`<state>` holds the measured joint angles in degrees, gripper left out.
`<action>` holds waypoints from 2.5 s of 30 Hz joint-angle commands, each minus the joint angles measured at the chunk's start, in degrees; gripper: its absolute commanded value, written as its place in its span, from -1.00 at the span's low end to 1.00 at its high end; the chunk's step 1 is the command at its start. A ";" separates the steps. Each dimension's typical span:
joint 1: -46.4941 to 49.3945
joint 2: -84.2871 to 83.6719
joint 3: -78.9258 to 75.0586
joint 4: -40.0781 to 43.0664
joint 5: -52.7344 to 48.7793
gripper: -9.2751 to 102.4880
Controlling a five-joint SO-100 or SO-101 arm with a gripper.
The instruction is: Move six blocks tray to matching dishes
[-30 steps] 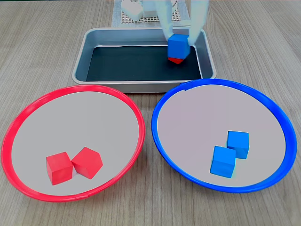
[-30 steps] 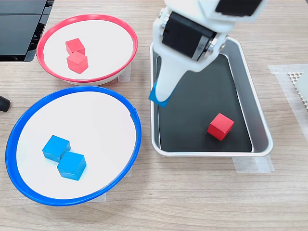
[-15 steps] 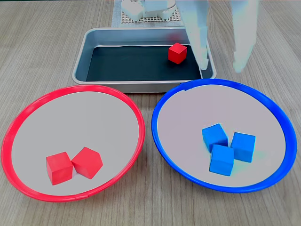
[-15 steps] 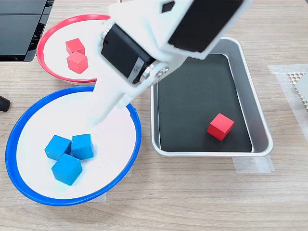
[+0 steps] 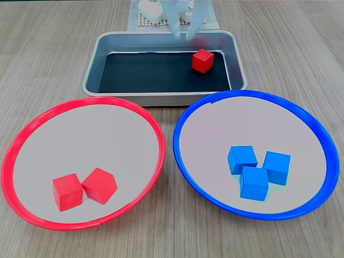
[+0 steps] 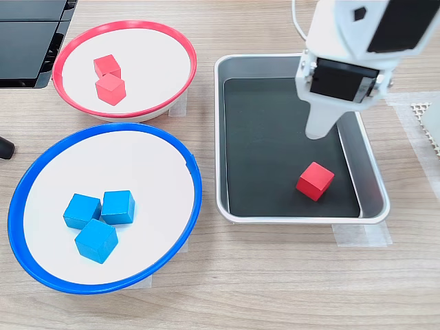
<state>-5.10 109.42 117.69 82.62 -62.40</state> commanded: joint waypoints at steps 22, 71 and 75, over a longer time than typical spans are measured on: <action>-7.56 -7.47 6.33 -12.22 22.76 -0.52; 17.40 -6.42 -20.57 -18.11 35.86 -0.84; 12.04 13.62 0.09 -30.32 60.73 -0.84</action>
<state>9.84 111.97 105.56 59.50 -19.86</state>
